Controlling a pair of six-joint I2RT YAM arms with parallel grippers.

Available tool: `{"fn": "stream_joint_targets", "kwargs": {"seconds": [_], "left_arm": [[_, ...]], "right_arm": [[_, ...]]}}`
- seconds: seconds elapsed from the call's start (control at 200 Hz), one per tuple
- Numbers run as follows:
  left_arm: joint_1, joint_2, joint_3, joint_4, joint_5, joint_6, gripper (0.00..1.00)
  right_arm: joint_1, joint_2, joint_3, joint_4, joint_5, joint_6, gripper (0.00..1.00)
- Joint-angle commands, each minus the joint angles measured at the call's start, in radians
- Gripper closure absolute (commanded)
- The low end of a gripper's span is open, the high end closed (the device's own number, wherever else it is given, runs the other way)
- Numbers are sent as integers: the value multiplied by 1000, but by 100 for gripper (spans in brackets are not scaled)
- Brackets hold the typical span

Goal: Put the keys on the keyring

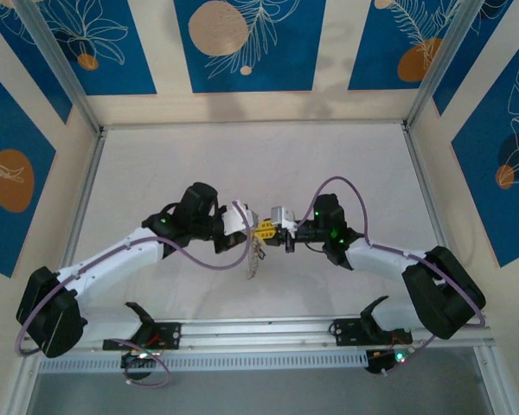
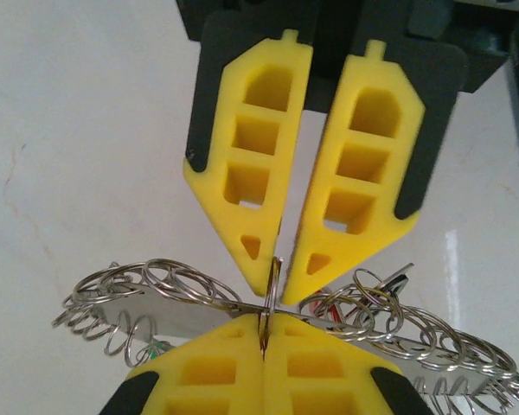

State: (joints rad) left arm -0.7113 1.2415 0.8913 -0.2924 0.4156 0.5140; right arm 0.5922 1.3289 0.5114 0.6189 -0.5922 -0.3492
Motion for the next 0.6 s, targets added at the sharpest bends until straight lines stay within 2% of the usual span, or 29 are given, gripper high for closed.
{"fn": "stream_joint_targets", "kwargs": {"seconds": [0.0,0.115,0.23,0.595], "left_arm": [[-22,8,76,-141,-105,82,100],[-63,40,135,-240,-203,139,100],[-88,77,191,-312,-251,169,100],[-123,142,295,-399,-254,217,100]], "right_arm": [[14,-15,27,-124,51,-63,85],[24,-9,44,-166,89,-80,84],[32,-10,49,-179,85,-93,84],[47,6,50,-164,27,-91,82]]}}
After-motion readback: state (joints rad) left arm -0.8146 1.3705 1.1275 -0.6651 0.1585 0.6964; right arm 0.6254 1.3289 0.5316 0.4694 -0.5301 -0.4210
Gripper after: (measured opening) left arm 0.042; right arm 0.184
